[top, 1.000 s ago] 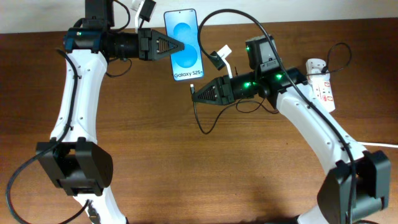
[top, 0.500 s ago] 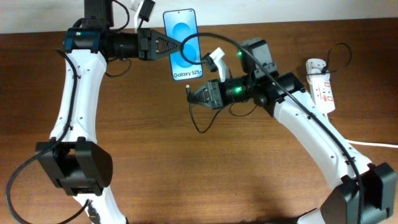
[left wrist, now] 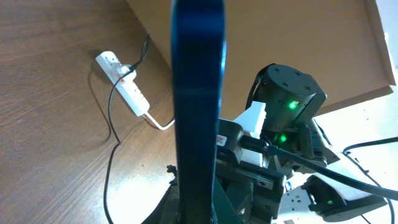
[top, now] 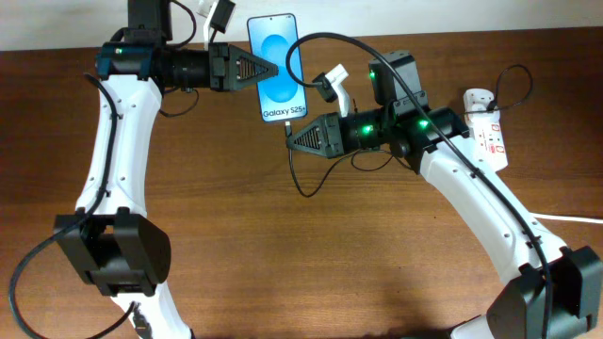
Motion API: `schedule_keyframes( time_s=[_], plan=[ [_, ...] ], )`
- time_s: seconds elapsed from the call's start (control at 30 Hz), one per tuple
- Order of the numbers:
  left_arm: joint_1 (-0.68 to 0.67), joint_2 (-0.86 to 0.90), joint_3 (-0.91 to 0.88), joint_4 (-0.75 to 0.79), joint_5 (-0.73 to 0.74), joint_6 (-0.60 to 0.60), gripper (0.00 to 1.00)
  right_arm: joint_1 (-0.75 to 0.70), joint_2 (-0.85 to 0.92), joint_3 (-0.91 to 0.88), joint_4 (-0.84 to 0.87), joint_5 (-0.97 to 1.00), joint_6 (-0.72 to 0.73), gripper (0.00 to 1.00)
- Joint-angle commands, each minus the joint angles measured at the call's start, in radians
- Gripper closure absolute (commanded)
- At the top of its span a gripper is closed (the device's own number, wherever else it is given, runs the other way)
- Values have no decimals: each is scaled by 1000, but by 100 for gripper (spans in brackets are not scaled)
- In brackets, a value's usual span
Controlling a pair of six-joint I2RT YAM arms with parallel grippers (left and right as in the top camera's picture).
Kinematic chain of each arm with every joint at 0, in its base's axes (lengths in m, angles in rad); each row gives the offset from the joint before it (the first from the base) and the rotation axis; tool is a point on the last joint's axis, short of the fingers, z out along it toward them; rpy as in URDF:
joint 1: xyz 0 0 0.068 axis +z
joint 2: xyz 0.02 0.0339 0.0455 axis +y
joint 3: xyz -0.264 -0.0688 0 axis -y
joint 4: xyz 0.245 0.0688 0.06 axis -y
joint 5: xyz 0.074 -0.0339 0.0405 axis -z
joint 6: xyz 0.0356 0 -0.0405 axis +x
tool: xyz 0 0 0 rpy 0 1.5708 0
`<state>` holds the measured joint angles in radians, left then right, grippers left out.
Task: Plug charger to phone and switch on socket
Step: 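Push the connector up into the phone's charging port with the right gripper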
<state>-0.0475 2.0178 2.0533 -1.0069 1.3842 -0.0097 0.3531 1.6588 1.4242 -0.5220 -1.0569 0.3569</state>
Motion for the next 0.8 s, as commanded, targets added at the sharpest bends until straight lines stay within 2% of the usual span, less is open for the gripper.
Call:
schedule_keyframes(
  time_s=[0.0, 0.57, 0.77],
  plan=[
    [-2, -6, 6, 3, 21, -5, 100, 0, -25, 18, 3, -24, -4, 96],
    [-2, -6, 6, -12, -8, -5, 100, 26, -25, 18, 3, -3, -11, 96],
    [-2, -6, 6, -19, 26, -5, 100, 26, -25, 18, 3, 40, -11, 96]
  ],
)
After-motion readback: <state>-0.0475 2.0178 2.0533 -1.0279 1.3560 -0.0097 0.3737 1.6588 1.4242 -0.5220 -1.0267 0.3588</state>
